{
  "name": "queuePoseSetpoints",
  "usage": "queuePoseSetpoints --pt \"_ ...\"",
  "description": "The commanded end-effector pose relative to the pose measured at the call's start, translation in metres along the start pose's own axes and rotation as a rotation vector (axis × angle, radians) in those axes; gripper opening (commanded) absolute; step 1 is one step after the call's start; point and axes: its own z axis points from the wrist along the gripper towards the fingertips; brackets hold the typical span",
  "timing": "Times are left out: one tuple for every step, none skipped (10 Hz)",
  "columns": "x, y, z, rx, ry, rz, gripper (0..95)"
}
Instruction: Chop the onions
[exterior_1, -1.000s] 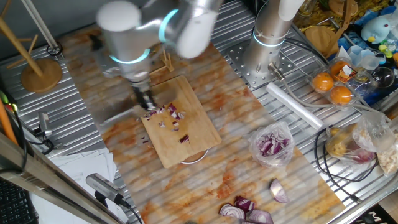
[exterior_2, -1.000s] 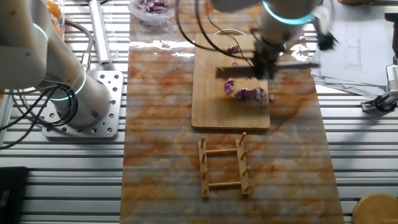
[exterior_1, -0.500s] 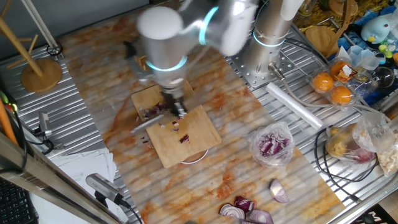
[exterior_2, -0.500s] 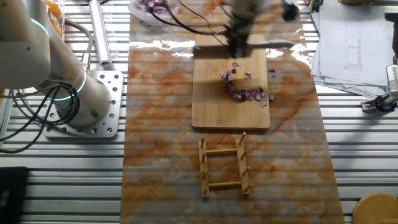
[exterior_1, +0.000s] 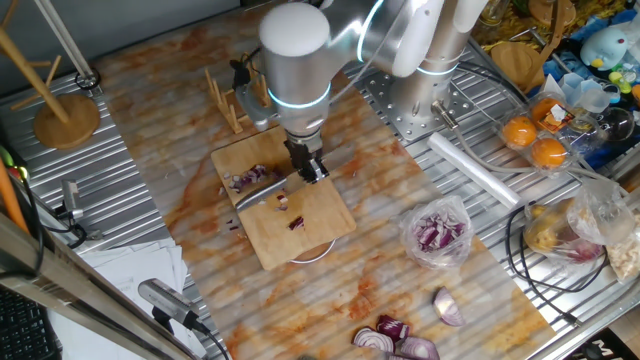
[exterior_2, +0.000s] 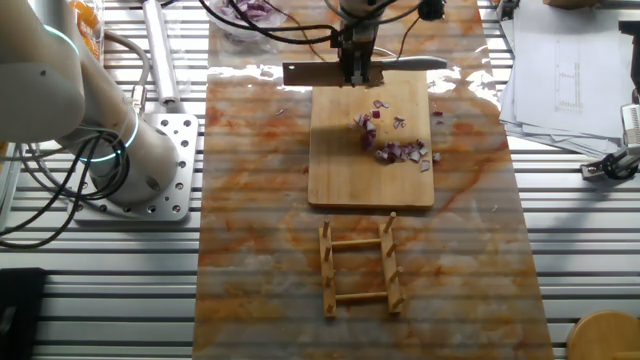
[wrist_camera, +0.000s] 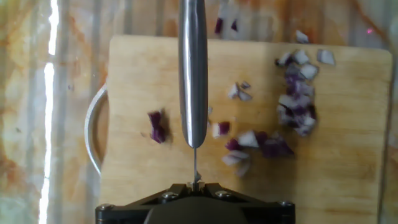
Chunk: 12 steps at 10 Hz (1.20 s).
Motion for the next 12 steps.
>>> queuePoseSetpoints --pt "0.010 -0.016 0.005 0.012 0.016 -0.025 0.0" --pt "0.015 -0.027 0.009 0.011 0.008 -0.066 0.0" --pt "0.017 -0.035 0.014 0.009 0.005 -0.103 0.0" --pt "0.017 -0.038 0.014 0.022 0.009 -0.140 0.0" --pt "0.019 -0.043 0.005 0.040 0.028 -0.174 0.0" --pt "0.020 -0.042 0.004 0.045 0.036 -0.167 0.0" --pt "0.019 -0.044 0.006 0.052 0.042 -0.185 0.0" --pt "0.018 -0.044 0.005 0.056 0.042 -0.185 0.0" --pt "0.018 -0.042 0.004 0.054 0.042 -0.187 0.0" --pt "0.017 -0.040 0.002 0.055 0.040 -0.180 0.0" --pt "0.017 -0.040 0.002 0.054 0.031 -0.185 0.0" --pt "0.017 -0.040 0.002 0.054 0.012 -0.172 0.0"
